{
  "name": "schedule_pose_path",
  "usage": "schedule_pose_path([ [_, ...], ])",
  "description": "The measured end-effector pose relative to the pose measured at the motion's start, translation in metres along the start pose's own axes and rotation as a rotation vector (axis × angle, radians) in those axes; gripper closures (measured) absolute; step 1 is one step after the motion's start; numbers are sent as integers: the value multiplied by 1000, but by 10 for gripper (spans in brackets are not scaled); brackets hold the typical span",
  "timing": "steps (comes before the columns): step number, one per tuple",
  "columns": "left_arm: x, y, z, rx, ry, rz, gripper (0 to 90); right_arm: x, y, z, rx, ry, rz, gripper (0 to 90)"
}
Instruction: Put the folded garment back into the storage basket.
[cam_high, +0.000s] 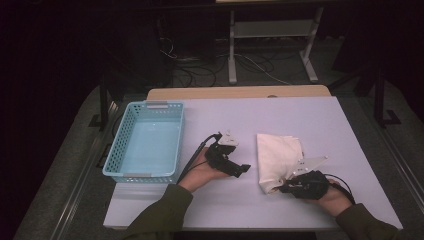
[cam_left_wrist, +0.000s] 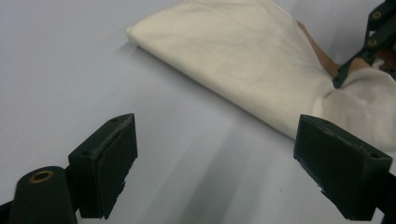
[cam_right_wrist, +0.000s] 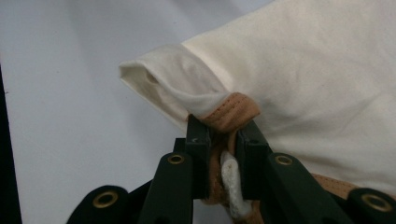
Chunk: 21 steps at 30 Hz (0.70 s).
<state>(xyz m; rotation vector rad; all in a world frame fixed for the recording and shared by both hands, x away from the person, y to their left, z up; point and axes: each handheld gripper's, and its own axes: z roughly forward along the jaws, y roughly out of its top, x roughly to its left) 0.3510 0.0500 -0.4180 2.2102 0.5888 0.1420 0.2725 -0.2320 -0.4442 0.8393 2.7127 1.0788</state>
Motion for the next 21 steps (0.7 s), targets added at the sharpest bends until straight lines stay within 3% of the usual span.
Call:
schedule_pose_path([
  [8,6,19,20,-14,21,2,133,0,1,0,6,4,-8,771],
  [21,24,45,38,-18,49,21,142,0,2,0,15,5,-16,769],
])
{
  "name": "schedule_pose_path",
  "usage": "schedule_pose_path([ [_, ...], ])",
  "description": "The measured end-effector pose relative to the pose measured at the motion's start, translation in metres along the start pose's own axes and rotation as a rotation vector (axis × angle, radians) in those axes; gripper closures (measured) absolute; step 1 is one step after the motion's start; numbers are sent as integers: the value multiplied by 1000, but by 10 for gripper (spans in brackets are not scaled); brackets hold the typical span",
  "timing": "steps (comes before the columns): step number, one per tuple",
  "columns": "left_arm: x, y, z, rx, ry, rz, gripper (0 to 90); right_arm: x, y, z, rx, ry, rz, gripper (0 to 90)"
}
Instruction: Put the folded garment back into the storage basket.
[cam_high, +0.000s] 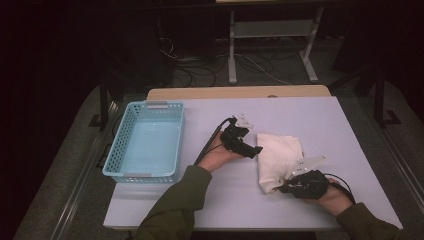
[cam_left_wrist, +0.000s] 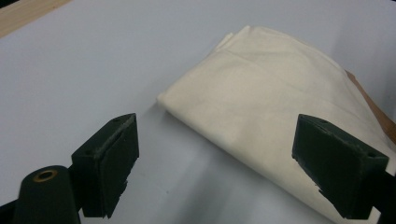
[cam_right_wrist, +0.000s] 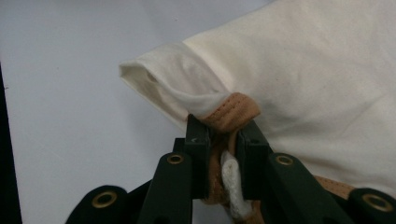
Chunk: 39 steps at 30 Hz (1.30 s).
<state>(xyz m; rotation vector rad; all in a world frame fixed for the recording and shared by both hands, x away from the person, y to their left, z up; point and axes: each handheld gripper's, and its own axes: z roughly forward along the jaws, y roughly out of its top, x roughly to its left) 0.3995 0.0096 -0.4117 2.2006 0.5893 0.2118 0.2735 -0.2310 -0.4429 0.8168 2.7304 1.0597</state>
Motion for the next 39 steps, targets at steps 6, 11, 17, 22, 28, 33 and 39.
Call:
schedule_pose_path([
  [6,6,7,13,-3,4,-12,170,0,0,0,2,-2,0,769],
  [11,14,11,28,15,4,-23,228,0,0,0,4,0,4,769],
  [17,26,13,46,29,16,-62,304,-1,0,0,2,3,2,769],
  [22,34,15,53,40,15,-77,373,-1,0,0,2,3,2,769],
  [28,33,13,61,75,19,-83,442,0,0,0,2,2,1,769],
  [33,31,12,64,93,17,-86,499,0,0,0,2,1,2,769],
  [39,28,11,67,109,-6,-89,571,0,0,0,3,0,2,769],
])
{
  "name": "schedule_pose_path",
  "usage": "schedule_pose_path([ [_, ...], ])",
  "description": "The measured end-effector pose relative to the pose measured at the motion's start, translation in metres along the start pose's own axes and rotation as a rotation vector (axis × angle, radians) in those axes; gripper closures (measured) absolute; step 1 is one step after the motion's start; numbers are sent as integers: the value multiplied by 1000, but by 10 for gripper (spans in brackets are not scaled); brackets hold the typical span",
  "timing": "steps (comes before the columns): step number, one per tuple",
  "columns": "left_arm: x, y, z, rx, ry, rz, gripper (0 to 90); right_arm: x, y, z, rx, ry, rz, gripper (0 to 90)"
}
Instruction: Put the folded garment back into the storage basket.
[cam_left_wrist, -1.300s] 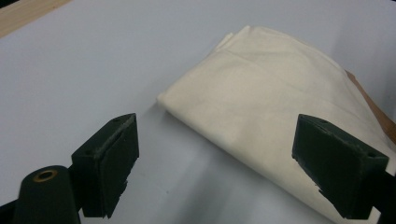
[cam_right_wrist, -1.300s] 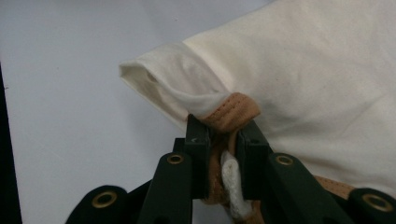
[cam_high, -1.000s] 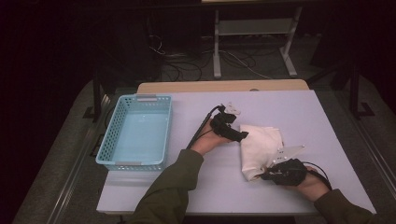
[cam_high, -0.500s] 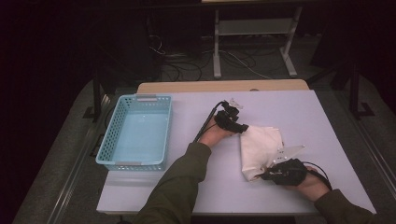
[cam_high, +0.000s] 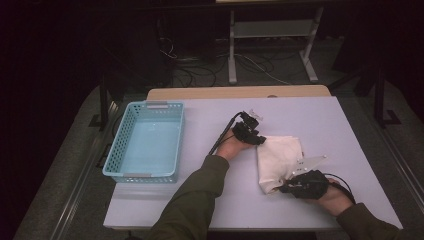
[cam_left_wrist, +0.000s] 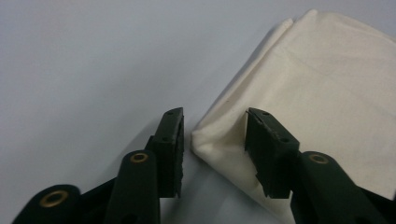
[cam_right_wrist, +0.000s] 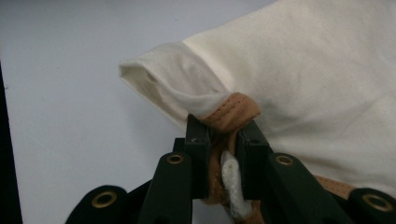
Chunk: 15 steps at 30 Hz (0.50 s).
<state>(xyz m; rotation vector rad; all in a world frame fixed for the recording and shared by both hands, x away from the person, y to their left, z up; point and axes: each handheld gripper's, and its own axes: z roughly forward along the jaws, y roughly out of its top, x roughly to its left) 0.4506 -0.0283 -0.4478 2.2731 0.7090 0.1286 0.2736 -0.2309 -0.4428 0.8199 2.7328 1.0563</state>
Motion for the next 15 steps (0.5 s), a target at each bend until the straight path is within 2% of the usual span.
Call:
schedule_pose_path([
  [9,-3,0,1,-15,-24,20,780,0,0,0,0,3,5,769],
  [15,-6,2,-2,-29,-24,42,829,-1,1,-1,3,7,9,775],
])
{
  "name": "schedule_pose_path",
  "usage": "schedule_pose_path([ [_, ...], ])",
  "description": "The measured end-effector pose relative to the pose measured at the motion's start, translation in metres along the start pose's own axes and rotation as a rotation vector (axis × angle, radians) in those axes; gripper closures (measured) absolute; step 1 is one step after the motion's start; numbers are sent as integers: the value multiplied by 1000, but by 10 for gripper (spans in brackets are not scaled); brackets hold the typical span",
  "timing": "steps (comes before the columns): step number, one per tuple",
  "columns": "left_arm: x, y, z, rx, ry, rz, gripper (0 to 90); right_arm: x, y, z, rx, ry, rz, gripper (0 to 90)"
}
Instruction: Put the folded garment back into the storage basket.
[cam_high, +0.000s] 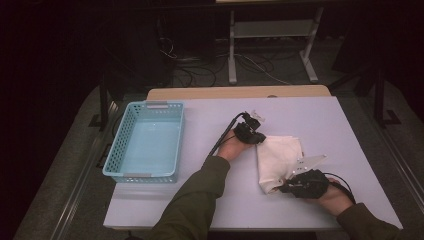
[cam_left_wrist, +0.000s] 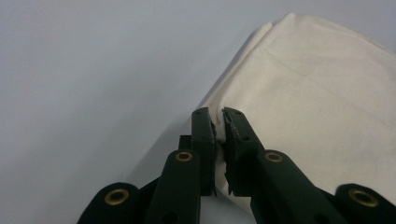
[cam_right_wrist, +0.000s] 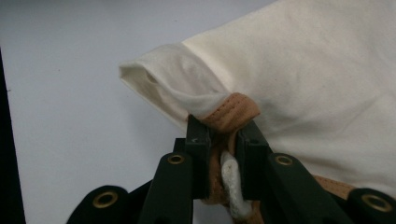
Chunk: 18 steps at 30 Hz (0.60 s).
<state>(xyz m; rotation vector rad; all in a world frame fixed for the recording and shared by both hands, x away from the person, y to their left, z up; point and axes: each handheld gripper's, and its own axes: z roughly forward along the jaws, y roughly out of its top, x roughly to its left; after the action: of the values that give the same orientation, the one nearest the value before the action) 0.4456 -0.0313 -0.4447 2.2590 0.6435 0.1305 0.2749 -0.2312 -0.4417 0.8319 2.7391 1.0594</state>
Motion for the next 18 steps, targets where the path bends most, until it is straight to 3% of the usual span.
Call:
schedule_pose_path([
  [10,-7,7,-19,-71,-26,20,841,-4,1,-5,-21,25,27,783],
  [18,-21,10,-31,-102,-57,52,843,-8,2,-11,-59,46,61,784],
])
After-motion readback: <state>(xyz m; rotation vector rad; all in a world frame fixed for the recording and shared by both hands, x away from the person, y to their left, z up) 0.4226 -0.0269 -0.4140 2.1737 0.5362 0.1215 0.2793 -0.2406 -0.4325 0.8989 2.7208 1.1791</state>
